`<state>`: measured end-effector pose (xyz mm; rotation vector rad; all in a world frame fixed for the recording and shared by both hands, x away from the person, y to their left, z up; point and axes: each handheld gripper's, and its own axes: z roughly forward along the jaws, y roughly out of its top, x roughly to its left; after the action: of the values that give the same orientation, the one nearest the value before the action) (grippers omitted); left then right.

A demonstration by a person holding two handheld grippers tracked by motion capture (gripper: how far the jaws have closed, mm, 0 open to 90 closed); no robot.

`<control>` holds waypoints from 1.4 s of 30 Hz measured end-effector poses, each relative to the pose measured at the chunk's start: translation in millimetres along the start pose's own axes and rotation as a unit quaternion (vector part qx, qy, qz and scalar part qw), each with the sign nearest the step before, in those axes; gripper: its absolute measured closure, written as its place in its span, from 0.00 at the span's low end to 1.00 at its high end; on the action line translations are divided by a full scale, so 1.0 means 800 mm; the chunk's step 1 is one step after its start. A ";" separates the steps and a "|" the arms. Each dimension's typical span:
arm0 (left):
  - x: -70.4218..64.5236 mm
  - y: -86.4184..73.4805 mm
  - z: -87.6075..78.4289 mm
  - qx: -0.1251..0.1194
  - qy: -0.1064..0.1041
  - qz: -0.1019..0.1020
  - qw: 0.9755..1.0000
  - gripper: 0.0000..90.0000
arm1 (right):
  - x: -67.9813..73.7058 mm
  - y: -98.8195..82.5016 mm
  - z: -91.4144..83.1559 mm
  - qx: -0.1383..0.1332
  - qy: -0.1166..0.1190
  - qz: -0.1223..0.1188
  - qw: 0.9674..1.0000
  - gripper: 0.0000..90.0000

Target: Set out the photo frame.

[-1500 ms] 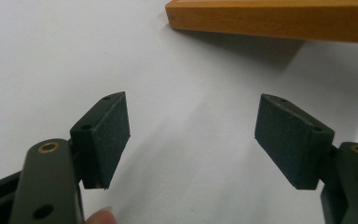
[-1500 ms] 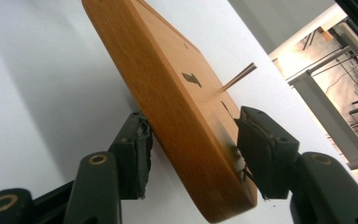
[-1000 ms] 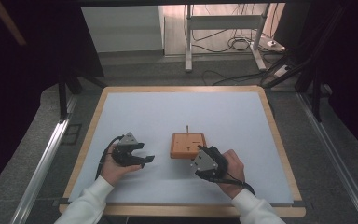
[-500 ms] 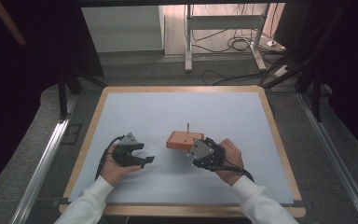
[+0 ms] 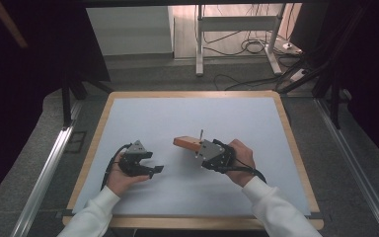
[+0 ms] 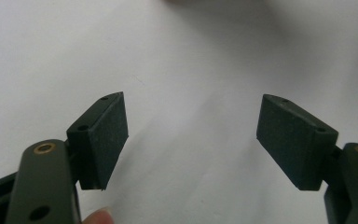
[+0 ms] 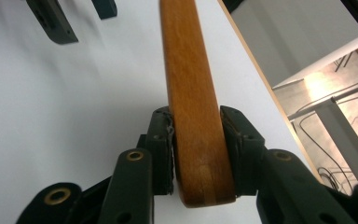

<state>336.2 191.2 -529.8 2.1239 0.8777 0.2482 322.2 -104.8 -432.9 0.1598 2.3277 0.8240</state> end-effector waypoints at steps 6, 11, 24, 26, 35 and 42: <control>-0.001 0.000 -0.001 -0.003 0.001 0.000 1.000 0.27 | -0.010 0.008 -0.003 -0.012 0.013 0.012 1.000 0.77; 0.001 0.000 -0.001 -0.005 0.002 -0.002 1.000 0.27 | -0.014 0.013 -0.010 -0.030 0.032 0.032 0.998 0.77; 0.000 0.000 -0.002 -0.006 0.002 0.001 1.000 0.27 | -0.004 0.023 -0.039 -0.073 0.110 0.056 0.990 0.76; 0.000 0.001 -0.002 -0.005 0.002 0.001 1.000 0.27 | -0.007 0.020 -0.038 -0.075 0.106 0.060 0.990 0.76; -0.002 0.001 0.000 -0.003 -0.001 0.002 1.000 0.26 | -0.036 0.005 -0.026 -0.059 0.080 0.095 0.990 0.74; -0.003 0.001 -0.001 -0.004 -0.002 0.003 1.000 0.26 | -0.058 -0.007 -0.010 -0.043 0.067 0.121 0.989 0.66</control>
<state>334.3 189.3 -528.6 2.1190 0.8654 0.2497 353.7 -127.9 -405.9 0.3660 2.4236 1.0816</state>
